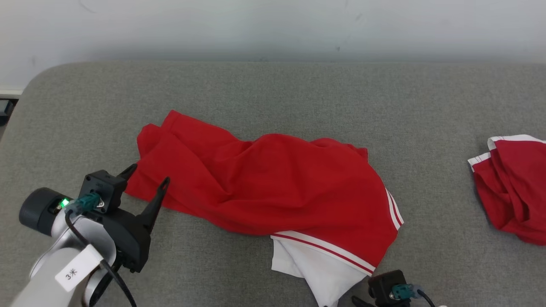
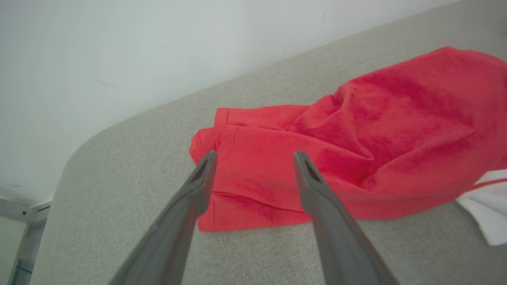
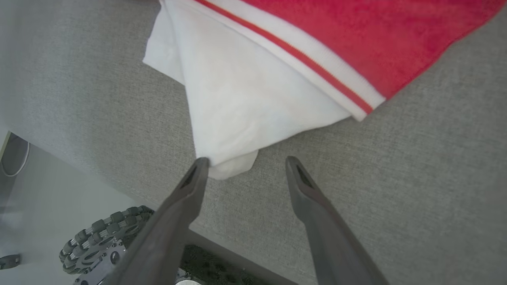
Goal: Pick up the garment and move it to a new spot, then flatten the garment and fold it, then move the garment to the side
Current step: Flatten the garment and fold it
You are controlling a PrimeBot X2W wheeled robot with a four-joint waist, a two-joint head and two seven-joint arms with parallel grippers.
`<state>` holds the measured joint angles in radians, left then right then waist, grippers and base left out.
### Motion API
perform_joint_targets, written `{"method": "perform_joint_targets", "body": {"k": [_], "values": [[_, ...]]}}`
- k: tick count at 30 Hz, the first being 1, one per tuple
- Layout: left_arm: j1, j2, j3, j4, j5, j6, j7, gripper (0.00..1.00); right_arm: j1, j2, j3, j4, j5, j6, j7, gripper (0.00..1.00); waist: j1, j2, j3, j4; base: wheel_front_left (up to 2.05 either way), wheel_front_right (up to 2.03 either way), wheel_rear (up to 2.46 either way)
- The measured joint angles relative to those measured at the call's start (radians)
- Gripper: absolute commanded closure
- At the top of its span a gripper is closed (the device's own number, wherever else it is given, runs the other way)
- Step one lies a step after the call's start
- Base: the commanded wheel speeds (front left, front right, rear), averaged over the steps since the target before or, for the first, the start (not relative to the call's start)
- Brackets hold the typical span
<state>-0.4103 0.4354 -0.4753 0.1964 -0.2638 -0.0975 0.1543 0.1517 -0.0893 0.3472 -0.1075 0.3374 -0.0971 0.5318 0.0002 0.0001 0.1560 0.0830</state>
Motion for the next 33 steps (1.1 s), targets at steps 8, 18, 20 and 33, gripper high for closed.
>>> {"method": "perform_joint_targets", "body": {"k": [8,18,20,33], "values": [[-0.064,-0.017,0.004,0.111,-0.012,-0.008,0.012,0.00,-0.022,0.000,0.066,-0.012,-0.049,0.000,0.074,0.00,0.0000,0.0000,0.048,-0.031,0.00,0.00,0.00],[-0.163,-0.036,0.011,0.230,-0.027,-0.018,-0.016,0.00,-0.040,-0.003,0.054,-0.052,-0.064,-0.008,0.110,0.00,-0.0001,0.0001,0.063,-0.033,0.00,0.00,0.00],[-0.167,-0.021,0.021,0.262,-0.037,-0.019,-0.016,0.00,-0.040,-0.003,0.068,-0.054,-0.064,-0.008,0.120,0.00,-0.0002,0.0000,0.064,-0.037,0.00,0.00,0.00],[-0.268,-0.016,0.033,0.409,-0.063,-0.026,0.026,0.00,-0.040,-0.005,0.078,-0.102,-0.069,-0.008,0.146,0.00,-0.0002,0.0001,0.124,-0.067,0.00,0.00,0.00]]}}
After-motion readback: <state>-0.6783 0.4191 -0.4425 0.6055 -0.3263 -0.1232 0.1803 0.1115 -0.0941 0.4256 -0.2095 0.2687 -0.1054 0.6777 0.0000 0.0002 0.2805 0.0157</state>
